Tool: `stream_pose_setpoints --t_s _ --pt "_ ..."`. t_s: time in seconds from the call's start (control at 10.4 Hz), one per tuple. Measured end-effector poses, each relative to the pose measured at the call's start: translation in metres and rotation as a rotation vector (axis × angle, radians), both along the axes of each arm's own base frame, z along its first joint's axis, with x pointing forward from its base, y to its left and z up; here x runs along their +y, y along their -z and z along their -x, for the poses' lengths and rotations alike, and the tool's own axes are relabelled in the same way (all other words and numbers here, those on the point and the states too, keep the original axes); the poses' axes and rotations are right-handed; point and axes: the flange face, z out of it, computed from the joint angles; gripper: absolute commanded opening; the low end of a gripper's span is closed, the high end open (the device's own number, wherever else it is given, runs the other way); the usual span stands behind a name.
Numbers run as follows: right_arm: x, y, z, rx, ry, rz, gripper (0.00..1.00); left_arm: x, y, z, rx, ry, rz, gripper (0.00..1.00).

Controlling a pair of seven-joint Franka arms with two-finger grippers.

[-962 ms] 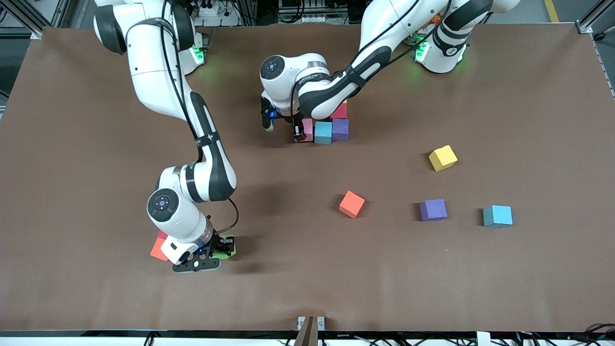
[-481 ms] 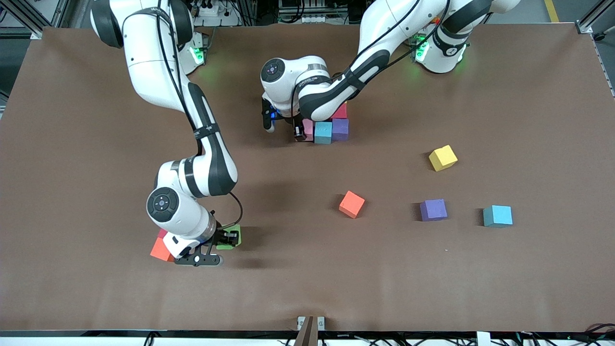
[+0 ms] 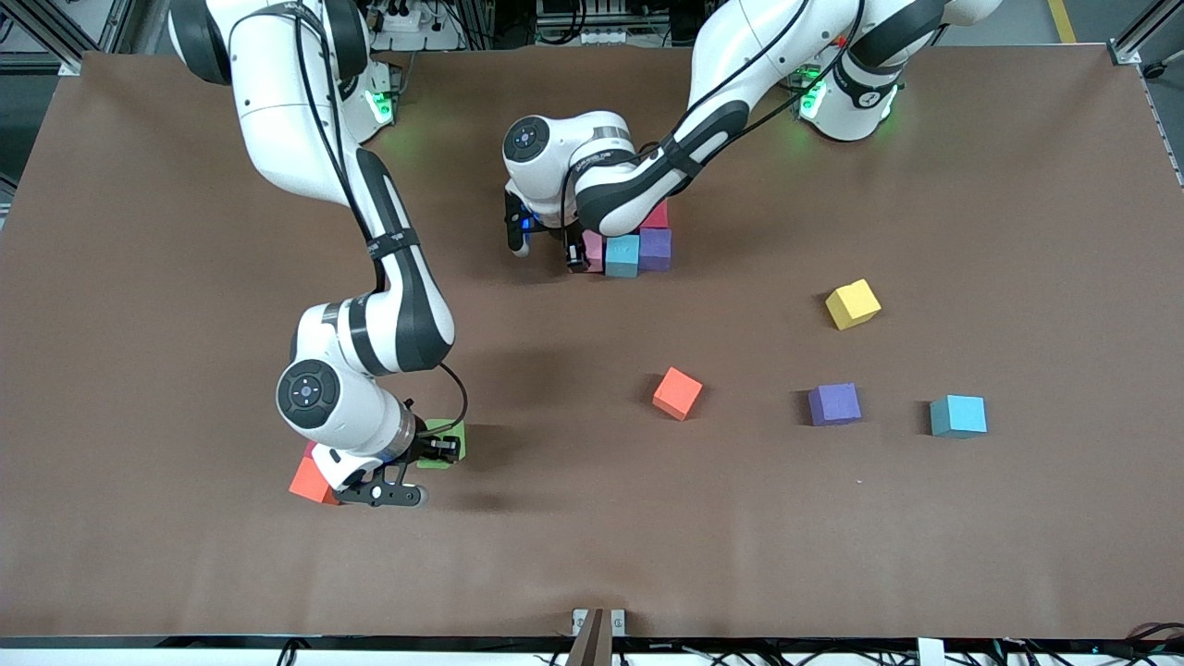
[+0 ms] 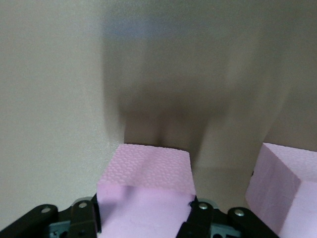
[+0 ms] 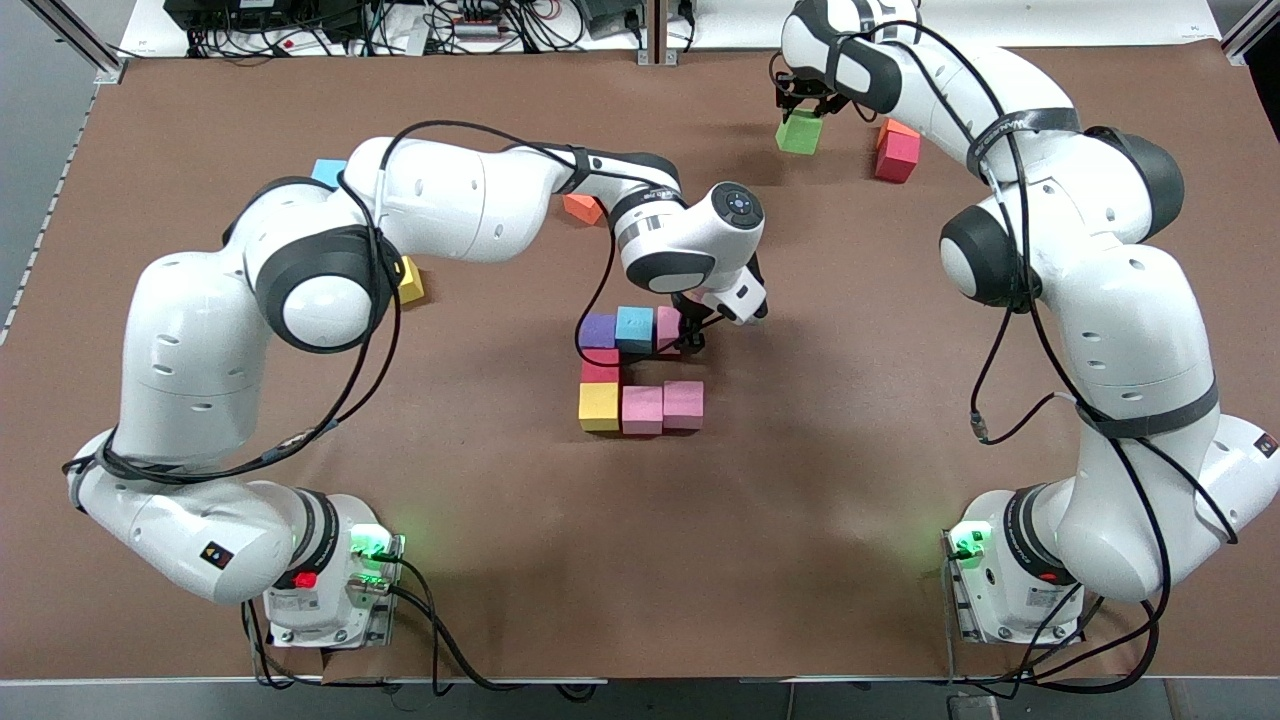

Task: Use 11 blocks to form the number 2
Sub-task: 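Place pink with the left gripper while the right gripper lifts green, then carry the green cube with the right gripper toward the cyan cube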

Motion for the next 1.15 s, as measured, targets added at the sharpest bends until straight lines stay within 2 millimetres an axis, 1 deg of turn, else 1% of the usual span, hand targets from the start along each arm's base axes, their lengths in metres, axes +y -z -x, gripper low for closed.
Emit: stream_pose_setpoints --t_s 0.29,0.48,0.58,0.67,0.77,0.87,1.15 --pt "0.000 0.003 0.002 0.022 0.009 0.002 0.18 0.002 0.002 -0.002 -0.001 -0.004 -0.004 0.29" --pt "0.000 0.002 0.003 0.025 0.010 0.002 0.18 0.006 0.005 -0.008 -0.006 -0.013 -0.013 0.29" --pt "0.000 0.002 0.003 0.028 0.011 0.002 0.18 0.007 0.006 -0.009 -0.006 -0.014 -0.014 0.31" --pt "0.000 0.002 0.004 0.033 0.016 0.002 0.18 0.007 0.007 -0.009 -0.006 -0.014 -0.015 0.46" --pt "0.001 0.000 0.004 0.033 0.026 0.000 0.18 0.007 0.008 -0.009 -0.004 -0.014 -0.016 0.80" --pt "0.001 -0.003 0.004 0.033 0.030 -0.002 0.18 0.007 0.008 -0.009 -0.004 -0.014 -0.016 1.00" --pt "0.001 -0.008 0.004 0.033 0.031 -0.005 0.18 0.005 0.007 -0.010 -0.024 -0.001 -0.005 1.00"
